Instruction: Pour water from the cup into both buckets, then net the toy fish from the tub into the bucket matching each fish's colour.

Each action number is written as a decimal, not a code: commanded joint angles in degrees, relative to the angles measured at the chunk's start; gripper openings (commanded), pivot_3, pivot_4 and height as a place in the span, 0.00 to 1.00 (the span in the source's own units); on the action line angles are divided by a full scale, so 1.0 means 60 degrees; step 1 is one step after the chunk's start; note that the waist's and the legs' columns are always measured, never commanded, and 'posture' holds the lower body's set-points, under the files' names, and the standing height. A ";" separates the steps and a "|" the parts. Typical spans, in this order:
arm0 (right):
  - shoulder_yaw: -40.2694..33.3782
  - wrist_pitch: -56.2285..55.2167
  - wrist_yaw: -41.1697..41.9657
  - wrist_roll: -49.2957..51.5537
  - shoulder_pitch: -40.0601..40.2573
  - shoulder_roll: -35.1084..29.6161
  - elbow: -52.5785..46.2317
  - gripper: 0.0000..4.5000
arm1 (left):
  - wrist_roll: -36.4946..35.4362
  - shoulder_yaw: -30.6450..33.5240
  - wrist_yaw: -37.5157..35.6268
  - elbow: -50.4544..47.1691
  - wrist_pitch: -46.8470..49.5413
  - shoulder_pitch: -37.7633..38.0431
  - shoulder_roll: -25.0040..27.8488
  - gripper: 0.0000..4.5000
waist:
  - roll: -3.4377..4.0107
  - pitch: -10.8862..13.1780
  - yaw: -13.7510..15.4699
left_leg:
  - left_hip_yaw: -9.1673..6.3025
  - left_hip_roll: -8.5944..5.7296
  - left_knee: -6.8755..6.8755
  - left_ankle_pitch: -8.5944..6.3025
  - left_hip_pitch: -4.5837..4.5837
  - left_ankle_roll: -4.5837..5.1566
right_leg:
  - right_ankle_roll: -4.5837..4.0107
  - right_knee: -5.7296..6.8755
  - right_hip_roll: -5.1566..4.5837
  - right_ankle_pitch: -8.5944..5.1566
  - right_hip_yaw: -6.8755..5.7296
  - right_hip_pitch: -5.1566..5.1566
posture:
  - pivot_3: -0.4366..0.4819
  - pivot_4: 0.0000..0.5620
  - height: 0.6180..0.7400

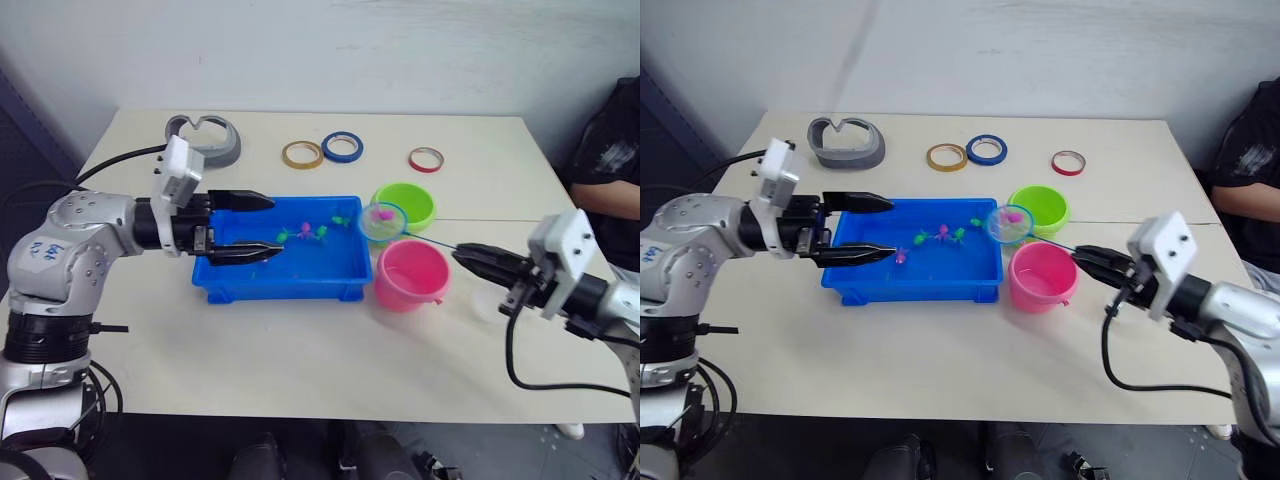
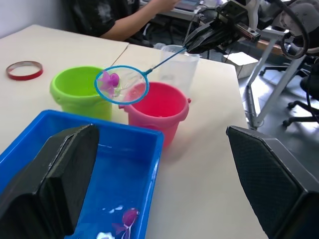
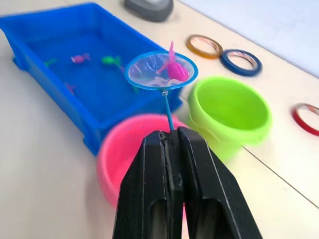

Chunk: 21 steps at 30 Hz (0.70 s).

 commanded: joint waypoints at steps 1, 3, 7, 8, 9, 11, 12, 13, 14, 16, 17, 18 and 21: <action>-0.1031 -0.0767 0.0062 -0.0226 0.0794 -0.0083 -0.0548 0.00 | 0.0256 -0.0219 -0.0390 0.0440 -0.0462 -0.0507 -0.0217 0.99 | 0.0000 0.0000 -0.0011 | 0.0002 0.0000 0.0000 0.0000 0.0002 -0.0001 | 0.0000 0.0004 0.0001 0.0000 0.0004 0.0000 | 0.48 0.27 1.00; -0.1300 -0.1703 0.0295 -0.0838 0.1583 -0.0110 -0.0669 0.00 | 0.0386 -0.0399 -0.0543 0.0769 -0.0628 -0.0770 -0.0434 0.99 | 0.0003 -0.0002 0.0025 | 0.0005 -0.0003 0.0001 0.0001 0.0005 -0.0001 | 0.0001 0.0007 0.0007 0.0001 0.0014 0.0001 | 0.48 0.27 1.00; -0.1395 -0.3814 0.0265 -0.2230 0.2549 0.0013 -0.0643 0.00 | 0.0558 -0.0629 -0.0814 0.1163 -0.0841 -0.1113 -0.0803 0.99 | 0.0003 -0.0002 0.0067 | 0.0010 -0.0003 -0.0003 0.0001 0.0013 -0.0002 | 0.0004 0.0007 0.0026 0.0002 0.0041 0.0002 | 0.48 0.27 1.00; -0.1372 -0.4108 0.0182 -0.2412 0.2615 0.0026 -0.0593 0.00 | 0.0601 -0.0654 -0.0871 0.1222 -0.0875 -0.1158 -0.0853 0.99 | 0.0003 -0.0002 0.0069 | 0.0010 -0.0003 -0.0003 0.0001 0.0015 -0.0002 | 0.0004 0.0006 0.0026 0.0002 0.0043 0.0002 | 0.48 0.27 1.00; -0.1288 -0.4664 0.0097 -0.2845 0.2711 -0.0005 -0.0531 0.00 | 0.0648 -0.0687 -0.0918 0.1291 -0.0918 -0.1205 -0.0922 0.99 | 0.0003 -0.0002 0.0062 | 0.0012 -0.0004 -0.0002 0.0001 0.0015 -0.0002 | 0.0006 0.0007 0.0027 0.0003 0.0046 0.0002 | 0.48 0.27 1.00; -0.1091 -0.6096 -0.0065 -0.4013 0.2905 -0.0182 -0.0313 0.00 | 0.0728 -0.0726 -0.0983 0.1393 -0.0987 -0.1266 -0.1014 0.99 | 0.0003 -0.0002 0.0069 | 0.0021 -0.0006 -0.0002 0.0001 0.0025 -0.0003 | 0.0008 0.0013 0.0032 0.0004 0.0067 0.0003 | 0.48 0.27 1.00; -0.1041 -0.7076 -0.0239 -0.4785 0.2968 -0.0336 -0.0122 0.00 | 0.0761 -0.0723 -0.1011 0.1430 -0.1008 -0.1283 -0.1043 0.99 | 0.0003 -0.0002 0.0071 | 0.0021 -0.0006 -0.0003 0.0001 0.0025 -0.0003 | 0.0008 0.0013 0.0036 0.0004 0.0071 0.0002 | 0.48 0.27 1.00; -0.1019 -0.7742 -0.0374 -0.5274 0.2995 -0.0432 0.0038 0.00 | 0.0787 -0.0714 -0.1032 0.1454 -0.1019 -0.1293 -0.1060 0.99 | 0.0003 -0.0002 0.0072 | 0.0021 -0.0006 -0.0003 0.0001 0.0026 -0.0003 | 0.0008 0.0011 0.0038 0.0004 0.0074 0.0002 | 0.48 0.27 1.00; -0.1023 -0.8496 -0.0629 -0.5885 0.2970 -0.0573 0.0314 0.00 | 0.0813 -0.0699 -0.1050 0.1469 -0.1032 -0.1296 -0.1074 0.99 | 0.0003 -0.0002 0.0073 | 0.0023 -0.0008 -0.0003 0.0001 0.0027 -0.0003 | 0.0009 0.0011 0.0038 0.0004 0.0079 0.0002 | 0.48 0.27 1.00; -0.1065 -0.9732 -0.1072 -0.6843 0.2930 -0.0830 0.0833 0.00 | 0.0845 -0.0676 -0.1066 0.1482 -0.1039 -0.1302 -0.1093 0.99 | 0.0002 -0.0002 0.0075 | 0.0027 -0.0010 -0.0001 0.0001 0.0028 -0.0003 | 0.0011 0.0013 0.0039 0.0006 0.0086 0.0002 | 0.48 0.27 1.00; -0.1096 -1.0495 -0.1365 -0.7444 0.2910 -0.1031 0.1152 0.00 | 0.0854 -0.0661 -0.1068 0.1475 -0.1031 -0.1301 -0.1097 0.99 | 0.0003 -0.0002 0.0080 | 0.0030 -0.0010 -0.0002 0.0001 0.0030 -0.0003 | 0.0012 0.0012 0.0039 0.0006 0.0090 0.0002 | 0.48 0.27 1.00; -0.1113 -1.1034 -0.1593 -0.7836 0.2899 -0.1166 0.1392 0.00 | 0.0863 -0.0649 -0.1072 0.1472 -0.1024 -0.1301 -0.1102 0.99 | 0.0002 -0.0002 0.0086 | 0.0032 -0.0012 0.0000 0.0001 0.0031 -0.0002 | 0.0013 0.0013 0.0039 0.0006 0.0093 0.0002 | 0.48 0.27 1.00; -0.1158 -1.2234 -0.2470 -0.8882 0.2608 -0.1436 0.1850 0.00 | 0.0883 -0.0602 -0.1047 0.1400 -0.0990 -0.1267 -0.1097 0.99 | 0.0002 -0.0002 0.0086 | 0.0036 -0.0011 -0.0002 0.0001 0.0032 -0.0003 | 0.0012 0.0013 0.0041 0.0006 0.0098 0.0002 | 0.48 0.27 1.00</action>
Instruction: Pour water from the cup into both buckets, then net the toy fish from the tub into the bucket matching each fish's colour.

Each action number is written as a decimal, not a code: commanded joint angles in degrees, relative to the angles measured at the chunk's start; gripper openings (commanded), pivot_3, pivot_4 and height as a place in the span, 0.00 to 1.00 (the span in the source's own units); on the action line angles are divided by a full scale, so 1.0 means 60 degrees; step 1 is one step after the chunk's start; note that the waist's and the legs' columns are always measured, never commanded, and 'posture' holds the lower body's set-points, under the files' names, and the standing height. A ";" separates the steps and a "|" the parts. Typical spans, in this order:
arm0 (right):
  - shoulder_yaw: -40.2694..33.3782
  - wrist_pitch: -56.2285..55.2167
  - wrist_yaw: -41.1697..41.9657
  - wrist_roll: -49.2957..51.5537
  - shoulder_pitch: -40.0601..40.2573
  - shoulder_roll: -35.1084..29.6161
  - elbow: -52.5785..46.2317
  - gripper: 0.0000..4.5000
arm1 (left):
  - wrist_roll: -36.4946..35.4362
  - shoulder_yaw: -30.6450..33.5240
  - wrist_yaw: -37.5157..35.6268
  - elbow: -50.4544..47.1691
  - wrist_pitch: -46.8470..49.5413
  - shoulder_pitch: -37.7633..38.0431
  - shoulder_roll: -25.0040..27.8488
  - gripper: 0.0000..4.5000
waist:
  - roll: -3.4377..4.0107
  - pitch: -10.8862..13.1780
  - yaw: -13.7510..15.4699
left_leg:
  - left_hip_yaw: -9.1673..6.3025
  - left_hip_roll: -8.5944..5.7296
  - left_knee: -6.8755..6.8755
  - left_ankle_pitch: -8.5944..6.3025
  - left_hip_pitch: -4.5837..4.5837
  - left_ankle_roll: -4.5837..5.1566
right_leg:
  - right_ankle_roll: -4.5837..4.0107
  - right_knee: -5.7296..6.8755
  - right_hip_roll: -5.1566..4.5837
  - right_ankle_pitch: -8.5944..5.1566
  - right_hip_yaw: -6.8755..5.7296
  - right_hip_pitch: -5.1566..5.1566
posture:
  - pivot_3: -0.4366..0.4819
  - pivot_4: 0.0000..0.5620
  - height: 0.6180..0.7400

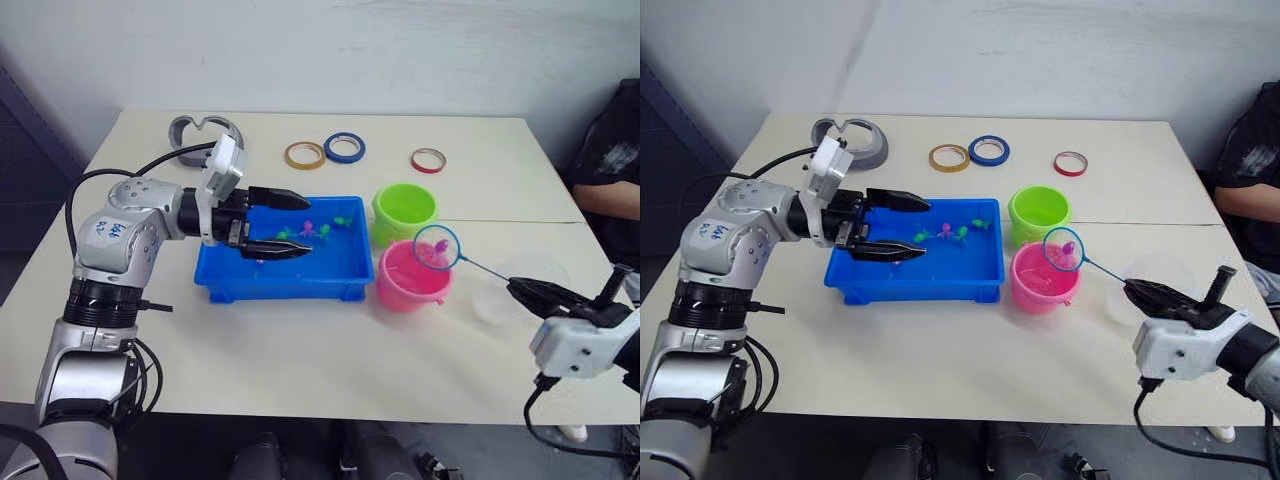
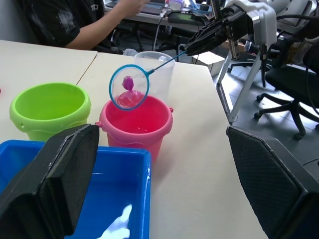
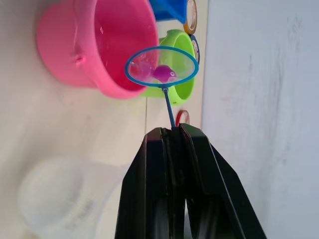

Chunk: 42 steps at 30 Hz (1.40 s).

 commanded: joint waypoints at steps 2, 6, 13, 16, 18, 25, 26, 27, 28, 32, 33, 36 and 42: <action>-0.0353 -0.1852 -0.1362 -0.1456 -0.0391 -0.0283 0.0430 0.00 | -0.0011 0.0199 -0.0001 -0.0232 -0.0051 -0.0132 0.0061 0.99 | 0.0001 0.0000 -0.0011 | 0.0006 0.0001 0.0000 0.0000 0.0003 0.0000 | 0.0000 0.0004 0.0001 0.0000 0.0007 0.0000 | 0.48 0.27 1.00; -0.0451 -0.2474 -0.1968 -0.1812 -0.0454 -0.0396 0.0900 0.00 | -0.0025 0.0285 0.0069 -0.0294 0.0001 -0.0073 0.0106 0.99 | 0.0000 0.0000 -0.0001 | 0.0016 0.0002 0.0000 0.0000 0.0010 0.0000 | 0.0000 0.0008 0.0002 0.0000 0.0016 0.0000 | 0.48 0.27 1.00; 0.0398 0.0265 -0.0919 0.1813 -0.0597 -0.0307 0.0580 0.00 | 0.0151 0.0359 0.0052 -0.0114 -0.0144 0.0152 0.0370 0.99 | 0.0001 0.0000 -0.0051 | 0.0038 0.0003 0.0000 0.0000 0.0022 0.0000 | 0.0000 0.0024 0.0003 0.0000 0.0032 0.0000 | 0.48 0.27 1.00; 0.0968 0.3356 -0.0249 0.4565 -0.1449 -0.0442 -0.0118 0.00 | 0.0316 0.0580 0.0189 0.0011 -0.0198 0.0441 0.0725 0.99 | 0.0001 0.0000 -0.0169 | 0.0047 0.0008 0.0000 0.0003 0.0041 -0.0004 | 0.0000 0.0046 0.0004 0.0000 0.0040 0.0002 | 0.48 0.27 1.00; 0.1248 0.4841 0.0050 0.5623 -0.2116 -0.0651 -0.0342 0.00 | 0.0296 0.0779 0.0303 0.0005 -0.0127 0.0619 0.0936 0.99 | 0.0001 0.0000 -0.0223 | 0.0054 0.0008 0.0002 0.0003 0.0057 -0.0005 | -0.0001 0.0066 0.0004 0.0000 0.0053 0.0003 | 0.48 0.27 1.00; 0.3594 1.0418 0.0682 0.9426 -0.5625 -0.0726 -0.0264 0.00 | 0.0113 0.1974 0.0738 -0.0462 0.0284 0.2238 0.2085 0.99 | 0.0001 0.0001 -0.0261 | 0.0048 0.0013 -0.0007 0.0004 0.0087 -0.0008 | -0.0004 0.0073 0.0005 -0.0002 0.0057 0.0015 | 0.48 0.27 1.00; 0.4094 1.0902 0.0639 0.9444 -0.6230 -0.0531 -0.0024 0.00 | 0.0153 0.2131 0.0870 -0.0614 0.0279 0.2525 0.2206 0.99 | 0.0000 0.0001 -0.0272 | 0.0047 0.0014 -0.0010 0.0004 0.0086 -0.0007 | -0.0005 0.0070 0.0004 -0.0002 0.0057 0.0014 | 0.48 0.27 1.00; 0.4484 1.1306 0.0624 0.9437 -0.6704 -0.0364 0.0167 0.00 | 0.0164 0.2253 0.0976 -0.0766 0.0289 0.2752 0.2298 0.99 | 0.0000 0.0001 -0.0265 | 0.0045 0.0014 -0.0008 0.0004 0.0083 -0.0007 | -0.0005 0.0068 0.0004 -0.0002 0.0056 0.0014 | 0.48 0.27 1.00; 0.4928 1.1538 0.0733 0.9358 -0.7176 -0.0136 0.0385 0.00 | 0.0150 0.2415 0.1086 -0.0958 0.0308 0.3016 0.2394 0.99 | 0.0000 0.0001 -0.0260 | 0.0043 0.0013 -0.0007 0.0003 0.0081 -0.0006 | -0.0005 0.0066 0.0002 -0.0002 0.0056 0.0014 | 0.48 0.27 1.00; 0.6154 1.2551 0.0713 0.9084 -0.8572 0.0873 0.1322 0.00 | -0.0061 0.3121 0.1628 -0.1760 0.0672 0.3858 0.2617 0.99 | -0.0001 0.0000 -0.0220 | 0.0022 0.0013 -0.0004 0.0000 0.0046 0.0000 | -0.0005 0.0044 -0.0004 -0.0002 0.0036 -0.0003 | 0.48 0.27 1.00; 0.6541 1.2747 0.0799 0.8963 -0.8905 0.1211 0.1720 0.00 | -0.0170 0.3406 0.1753 -0.2128 0.0841 0.4217 0.2688 0.99 | -0.0001 0.0000 -0.0222 | 0.0010 0.0013 0.0004 -0.0001 0.0026 0.0002 | -0.0005 0.0037 -0.0008 -0.0002 0.0024 -0.0014 | 0.48 0.27 1.00; 0.7267 1.2895 0.0866 0.8463 -0.9561 0.2001 0.2678 0.00 | -0.0366 0.3957 0.2035 -0.2842 0.1169 0.4882 0.2791 0.99 | -0.0001 0.0000 -0.0230 | -0.0009 0.0013 0.0020 -0.0009 -0.0005 0.0016 | -0.0005 0.0023 -0.0016 -0.0002 0.0004 -0.0025 | 0.48 0.27 1.00; 0.7840 1.2795 0.0768 0.7624 -1.0199 0.3297 0.4288 0.00 | -0.0529 0.4402 0.2563 -0.3387 0.1453 0.5249 0.2804 0.99 | -0.0001 0.0000 -0.0247 | -0.0019 0.0011 0.0028 -0.0011 -0.0010 0.0019 | -0.0004 0.0025 -0.0019 -0.0001 -0.0008 -0.0023 | 0.48 0.27 1.00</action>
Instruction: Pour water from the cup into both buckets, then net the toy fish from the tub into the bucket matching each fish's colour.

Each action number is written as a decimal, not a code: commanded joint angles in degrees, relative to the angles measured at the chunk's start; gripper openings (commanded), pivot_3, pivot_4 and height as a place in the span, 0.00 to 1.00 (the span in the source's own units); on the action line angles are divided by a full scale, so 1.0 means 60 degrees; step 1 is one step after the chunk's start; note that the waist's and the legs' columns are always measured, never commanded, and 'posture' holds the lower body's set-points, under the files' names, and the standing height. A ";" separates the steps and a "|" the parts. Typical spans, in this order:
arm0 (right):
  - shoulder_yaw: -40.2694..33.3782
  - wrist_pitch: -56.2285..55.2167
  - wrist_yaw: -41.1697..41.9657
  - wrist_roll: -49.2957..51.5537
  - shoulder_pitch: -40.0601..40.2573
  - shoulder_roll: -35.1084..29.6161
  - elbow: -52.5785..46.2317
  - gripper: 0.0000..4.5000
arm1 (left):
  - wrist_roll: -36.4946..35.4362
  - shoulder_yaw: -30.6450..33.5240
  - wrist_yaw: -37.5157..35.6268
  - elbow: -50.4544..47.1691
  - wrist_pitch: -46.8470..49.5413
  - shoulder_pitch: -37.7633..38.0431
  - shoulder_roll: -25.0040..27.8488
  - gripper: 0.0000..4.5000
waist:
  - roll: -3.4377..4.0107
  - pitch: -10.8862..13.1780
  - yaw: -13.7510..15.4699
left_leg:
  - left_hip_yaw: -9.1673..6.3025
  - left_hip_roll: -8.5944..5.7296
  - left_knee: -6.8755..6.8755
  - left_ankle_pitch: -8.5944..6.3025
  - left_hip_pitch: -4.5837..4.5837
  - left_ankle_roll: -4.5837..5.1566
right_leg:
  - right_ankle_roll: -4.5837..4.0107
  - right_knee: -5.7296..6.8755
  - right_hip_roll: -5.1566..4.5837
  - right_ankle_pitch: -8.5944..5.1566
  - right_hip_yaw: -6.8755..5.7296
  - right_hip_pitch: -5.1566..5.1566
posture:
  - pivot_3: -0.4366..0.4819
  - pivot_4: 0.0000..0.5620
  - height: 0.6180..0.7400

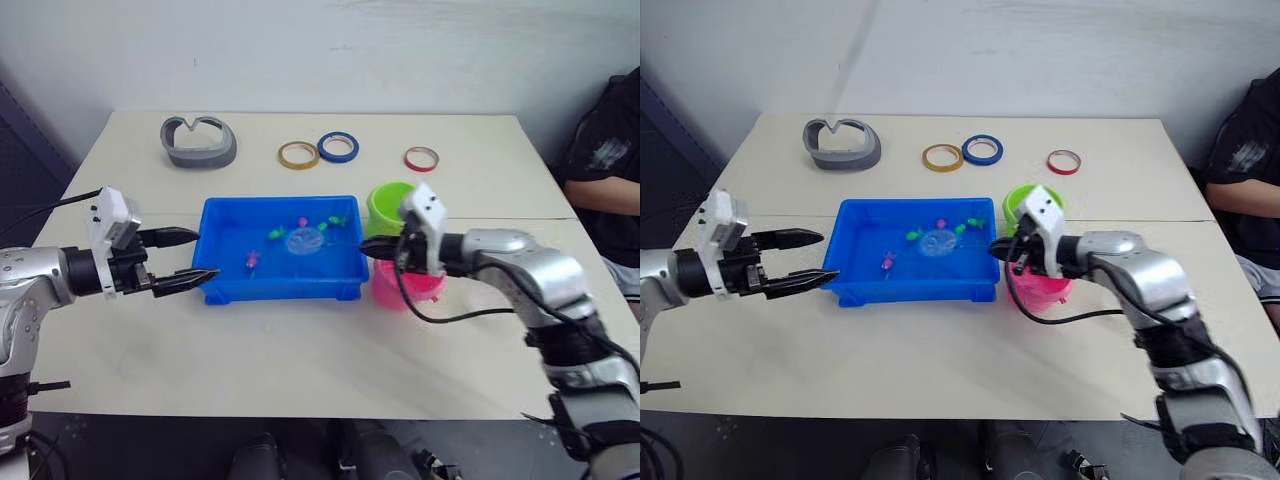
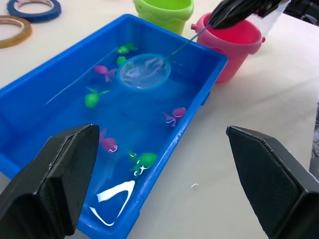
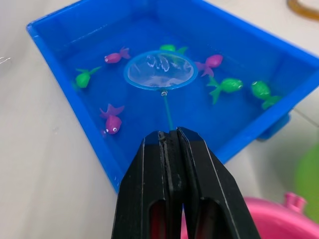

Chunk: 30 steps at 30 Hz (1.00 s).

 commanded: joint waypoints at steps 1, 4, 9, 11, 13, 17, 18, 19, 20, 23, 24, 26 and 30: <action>0.0033 -0.0224 -0.0088 -0.0537 -0.0329 0.0393 0.0591 0.00 | -0.0256 0.0408 0.0271 -0.0445 0.0080 0.0013 0.0151 0.99 | 0.0000 0.0000 -0.0002 | -0.0002 0.0000 0.0000 0.0000 -0.0002 0.0000 | 0.0000 -0.0002 0.0000 0.0000 -0.0002 0.0000 | 0.48 0.27 1.00; -0.0009 -0.0337 -0.0235 -0.0923 -0.0494 0.0771 0.1119 0.00 | -0.0322 0.0431 0.0395 -0.0497 0.0130 -0.0033 0.0176 0.99 | 0.0000 0.0000 -0.0011 | -0.0003 -0.0001 -0.0001 0.0000 -0.0004 0.0000 | 0.0000 -0.0006 -0.0001 0.0000 -0.0003 0.0000 | 0.48 0.27 1.00; -0.0406 -0.0683 -0.0644 -0.1354 -0.0776 0.1282 0.1830 0.00 | -0.0433 0.0396 0.0507 -0.0543 0.0168 -0.0091 0.0242 0.99 | 0.0000 0.0000 -0.0092 | -0.0004 0.0000 -0.0001 0.0001 -0.0002 -0.0002 | 0.0000 0.0002 -0.0001 0.0000 -0.0004 0.0000 | 0.48 0.27 1.00; -0.0604 -0.0728 -0.0625 -0.1295 -0.0839 0.1473 0.1927 0.00 | -0.0466 0.0355 0.0527 -0.0531 0.0157 -0.0111 0.0256 0.99 | 0.0000 0.0000 -0.0126 | -0.0004 0.0000 -0.0002 0.0001 -0.0002 -0.0002 | 0.0000 0.0003 -0.0001 0.0000 -0.0006 -0.0001 | 0.48 0.27 1.00; -0.0725 -0.0819 -0.0678 -0.1318 -0.0839 0.1631 0.1924 0.00 | -0.0474 0.0289 0.0546 -0.0512 0.0140 -0.0160 0.0257 0.99 | 0.0000 0.0000 -0.0179 | -0.0005 0.0000 -0.0003 0.0000 -0.0003 -0.0002 | 0.0000 0.0001 -0.0001 0.0000 -0.0007 0.0000 | 0.48 0.27 1.00; -0.0836 -0.0719 -0.0707 -0.1300 -0.0763 0.1742 0.1650 0.00 | -0.0452 0.0141 0.0533 -0.0421 0.0101 -0.0329 0.0240 0.99 | 0.0000 0.0000 -0.0246 | -0.0006 0.0000 -0.0002 0.0001 -0.0003 -0.0002 | 0.0000 0.0005 -0.0001 0.0000 -0.0007 0.0000 | 0.48 0.27 1.00; -0.0861 -0.0655 -0.0673 -0.1256 -0.0721 0.1724 0.1505 0.00 | -0.0439 0.0102 0.0511 -0.0391 0.0086 -0.0371 0.0238 0.99 | 0.0000 0.0000 -0.0250 | -0.0006 -0.0001 -0.0002 0.0001 -0.0003 -0.0003 | 0.0000 0.0006 -0.0001 0.0000 -0.0007 0.0000 | 0.48 0.27 1.00; -0.0895 -0.0557 -0.0650 -0.1203 -0.0680 0.1697 0.1357 0.00 | -0.0420 0.0060 0.0488 -0.0352 0.0063 -0.0418 0.0235 0.99 | 0.0001 0.0000 -0.0251 | -0.0006 -0.0001 -0.0003 0.0001 -0.0002 -0.0003 | 0.0000 0.0006 -0.0001 0.0000 -0.0007 0.0000 | 0.48 0.27 1.00; -0.0923 -0.0483 -0.0628 -0.1173 -0.0627 0.1659 0.1194 0.00 | -0.0395 0.0006 0.0469 -0.0293 0.0032 -0.0482 0.0227 0.99 | 0.0001 0.0000 -0.0254 | -0.0005 -0.0001 -0.0003 0.0001 -0.0003 -0.0003 | 0.0000 0.0006 0.0000 0.0000 -0.0007 0.0000 | 0.48 0.27 1.00; -0.0963 -0.0388 -0.0487 -0.1152 -0.0444 0.1487 0.0658 0.00 | -0.0367 -0.0159 0.0448 -0.0104 -0.0049 -0.0712 0.0180 0.99 | 0.0000 0.0000 -0.0233 | -0.0008 -0.0001 -0.0003 0.0001 -0.0004 -0.0003 | 0.0000 0.0003 -0.0001 0.0000 -0.0009 0.0000 | 0.48 0.27 1.00; -0.0983 -0.0359 -0.0405 -0.1131 -0.0346 0.1379 0.0402 0.00 | -0.0380 -0.0248 0.0426 -0.0049 -0.0066 -0.0818 0.0151 0.99 | 0.0000 0.0000 -0.0230 | -0.0009 -0.0001 -0.0003 0.0001 -0.0004 -0.0003 | 0.0000 0.0002 -0.0001 0.0000 -0.0009 0.0000 | 0.48 0.27 1.00; -0.1014 -0.0322 -0.0192 -0.1080 -0.0082 0.1078 -0.0231 0.00 | -0.0363 -0.0483 0.0344 0.0101 -0.0141 -0.1064 0.0092 0.99 | 0.0000 0.0000 -0.0220 | -0.0009 -0.0002 -0.0004 0.0001 -0.0005 -0.0003 | 0.0001 -0.0001 -0.0001 0.0000 -0.0008 0.0001 | 0.48 0.27 1.00; -0.1254 -0.0580 0.0126 -0.0979 0.0648 0.0411 -0.1585 0.00 | -0.0454 -0.0976 0.0142 0.0377 -0.0186 -0.1699 -0.0122 0.99 | 0.0000 0.0000 -0.0181 | -0.0012 -0.0003 -0.0008 0.0000 -0.0009 -0.0003 | 0.0001 -0.0010 -0.0001 0.0001 -0.0010 0.0002 | 0.48 0.27 1.00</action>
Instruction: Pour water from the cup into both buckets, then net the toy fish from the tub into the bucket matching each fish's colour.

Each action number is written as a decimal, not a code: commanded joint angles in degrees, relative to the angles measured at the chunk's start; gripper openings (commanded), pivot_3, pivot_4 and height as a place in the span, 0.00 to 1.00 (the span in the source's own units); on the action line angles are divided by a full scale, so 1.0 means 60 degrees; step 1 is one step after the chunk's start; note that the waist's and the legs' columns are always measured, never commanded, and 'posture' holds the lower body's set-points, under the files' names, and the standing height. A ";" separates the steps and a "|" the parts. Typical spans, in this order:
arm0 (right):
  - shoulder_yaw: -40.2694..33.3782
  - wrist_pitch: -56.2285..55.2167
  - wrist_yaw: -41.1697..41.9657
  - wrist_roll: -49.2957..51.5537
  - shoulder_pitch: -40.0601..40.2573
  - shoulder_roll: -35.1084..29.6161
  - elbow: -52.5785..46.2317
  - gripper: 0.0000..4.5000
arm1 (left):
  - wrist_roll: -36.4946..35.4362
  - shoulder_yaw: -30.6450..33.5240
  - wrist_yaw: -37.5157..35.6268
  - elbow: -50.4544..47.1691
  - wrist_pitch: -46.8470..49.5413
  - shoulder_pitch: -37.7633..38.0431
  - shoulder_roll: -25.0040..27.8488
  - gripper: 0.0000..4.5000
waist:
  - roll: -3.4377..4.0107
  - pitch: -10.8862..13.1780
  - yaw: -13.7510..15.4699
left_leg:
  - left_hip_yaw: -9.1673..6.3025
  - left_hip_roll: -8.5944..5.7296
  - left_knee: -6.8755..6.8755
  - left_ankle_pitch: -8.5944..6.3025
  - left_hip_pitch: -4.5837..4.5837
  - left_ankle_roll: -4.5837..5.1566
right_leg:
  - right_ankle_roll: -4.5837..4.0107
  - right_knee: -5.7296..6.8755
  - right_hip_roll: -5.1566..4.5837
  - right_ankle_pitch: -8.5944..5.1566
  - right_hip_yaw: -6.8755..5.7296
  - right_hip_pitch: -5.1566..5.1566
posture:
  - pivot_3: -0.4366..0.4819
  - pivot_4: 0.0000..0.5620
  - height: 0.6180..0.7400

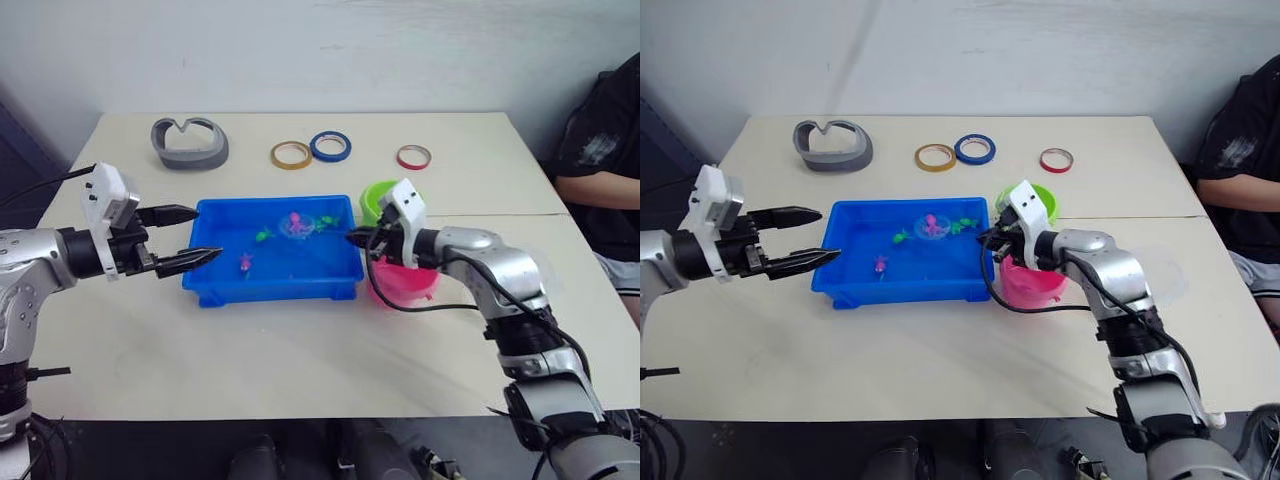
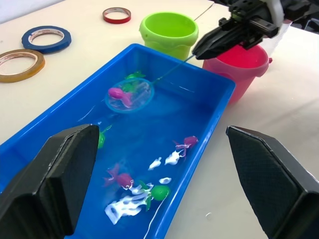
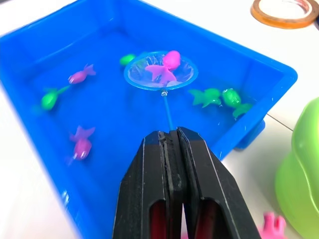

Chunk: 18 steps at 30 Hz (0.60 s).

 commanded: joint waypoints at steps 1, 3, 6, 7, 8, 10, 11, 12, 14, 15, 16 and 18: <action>-0.0530 -0.0422 0.0321 0.0185 0.0528 -0.0546 -0.1514 0.00 | -0.0243 -0.0298 -0.0226 0.0143 -0.0088 -0.0674 -0.0197 0.99 | 0.0000 0.0000 0.0030 | -0.0002 0.0000 0.0001 0.0000 0.0000 0.0000 | 0.0001 0.0000 0.0000 0.0001 -0.0001 0.0001 | 0.48 0.27 1.00; -0.0833 -0.0769 0.0359 0.0154 0.1009 -0.0878 -0.2183 0.00 | -0.0429 -0.0589 -0.0474 0.0265 0.0049 -0.1126 -0.0404 0.99 | -0.0001 0.0000 0.0051 | -0.0004 0.0000 0.0001 0.0000 -0.0002 0.0000 | 0.0002 -0.0001 0.0000 0.0001 -0.0003 0.0001 | 0.48 0.27 1.00; -0.1732 -0.0788 0.0419 0.0574 0.1861 -0.1353 -0.3285 0.00 | -0.0561 -0.1047 -0.0910 0.0384 0.0119 -0.1619 -0.0631 0.99 | -0.0001 -0.0001 0.0079 | -0.0003 -0.0003 0.0001 0.0000 -0.0003 0.0000 | 0.0003 -0.0004 0.0000 0.0002 -0.0003 0.0002 | 0.48 0.27 1.00; -0.2116 -0.0784 0.0442 0.0765 0.2164 -0.1506 -0.3637 0.00 | -0.0566 -0.1215 -0.1069 0.0412 0.0090 -0.1757 -0.0695 0.99 | -0.0001 -0.0001 0.0090 | -0.0003 -0.0003 0.0000 0.0000 -0.0003 -0.0001 | 0.0003 -0.0002 0.0000 0.0001 -0.0003 0.0002 | 0.48 0.27 1.00; -0.2503 -0.0760 0.0460 0.0943 0.2467 -0.1670 -0.3965 0.00 | -0.0529 -0.1384 -0.1214 0.0448 0.0024 -0.1891 -0.0753 0.99 | -0.0001 -0.0001 0.0088 | -0.0001 -0.0003 0.0000 0.0000 -0.0002 -0.0001 | 0.0003 -0.0003 0.0001 0.0002 -0.0003 0.0002 | 0.48 0.27 1.00; -0.3539 -0.0645 0.0472 0.1295 0.3232 -0.2043 -0.4627 0.00 | -0.0359 -0.1763 -0.1384 0.0675 -0.0210 -0.2324 -0.1022 0.99 | 0.0000 0.0000 0.0178 | -0.0003 -0.0005 -0.0003 0.0001 0.0000 -0.0002 | 0.0003 -0.0001 0.0001 0.0001 -0.0002 0.0004 | 0.48 0.27 1.00; -0.3964 -0.0578 0.0453 0.1426 0.3562 -0.2213 -0.4876 0.00 | -0.0300 -0.1910 -0.1450 0.0810 -0.0290 -0.2537 -0.1163 0.99 | 0.0000 0.0001 0.0228 | -0.0002 -0.0003 0.0000 0.0001 0.0001 -0.0002 | 0.0003 -0.0003 0.0002 0.0001 -0.0002 0.0005 | 0.48 0.27 1.00; -0.4417 -0.0561 0.0485 0.1548 0.3947 -0.2396 -0.5129 0.00 | -0.0249 -0.2054 -0.1530 0.0958 -0.0370 -0.2746 -0.1314 0.99 | -0.0001 0.0000 0.0249 | -0.0004 -0.0006 -0.0001 0.0001 0.0001 -0.0002 | 0.0003 -0.0005 0.0001 0.0001 -0.0002 0.0007 | 0.48 0.27 1.00; -0.5308 -0.0701 0.0594 0.1521 0.4822 -0.2751 -0.5534 0.00 | -0.0087 -0.2404 -0.1754 0.1320 -0.0621 -0.3138 -0.1623 0.99 | -0.0001 0.0000 0.0306 | -0.0003 -0.0009 0.0001 0.0001 0.0000 -0.0002 | 0.0006 -0.0007 0.0001 0.0003 -0.0001 0.0013 | 0.48 0.27 1.00; -0.5587 -0.0796 0.0633 0.1524 0.5133 -0.2869 -0.5646 0.00 | -0.0008 -0.2525 -0.1845 0.1467 -0.0732 -0.3267 -0.1720 0.99 | -0.0002 -0.0001 0.0320 | -0.0003 -0.0010 0.0001 0.0001 0.0001 -0.0002 | 0.0007 -0.0013 0.0002 0.0003 -0.0001 0.0017 | 0.48 0.27 1.00; -0.5948 -0.0908 0.0709 0.1471 0.5563 -0.2965 -0.5768 0.00 | 0.0090 -0.2672 -0.1960 0.1655 -0.0873 -0.3412 -0.1841 0.99 | -0.0001 -0.0001 0.0302 | 0.0000 -0.0010 0.0001 0.0001 0.0004 -0.0002 | 0.0007 -0.0014 0.0003 0.0003 0.0002 0.0019 | 0.48 0.27 1.00; -0.6690 -0.1161 0.0839 0.1329 0.6471 -0.3026 -0.6000 0.00 | 0.0223 -0.2918 -0.2233 0.2020 -0.1084 -0.3675 -0.2079 0.99 | -0.0001 -0.0001 0.0338 | 0.0004 -0.0012 0.0000 0.0001 0.0006 -0.0002 | 0.0010 -0.0013 0.0005 0.0004 0.0008 0.0018 | 0.48 0.27 1.00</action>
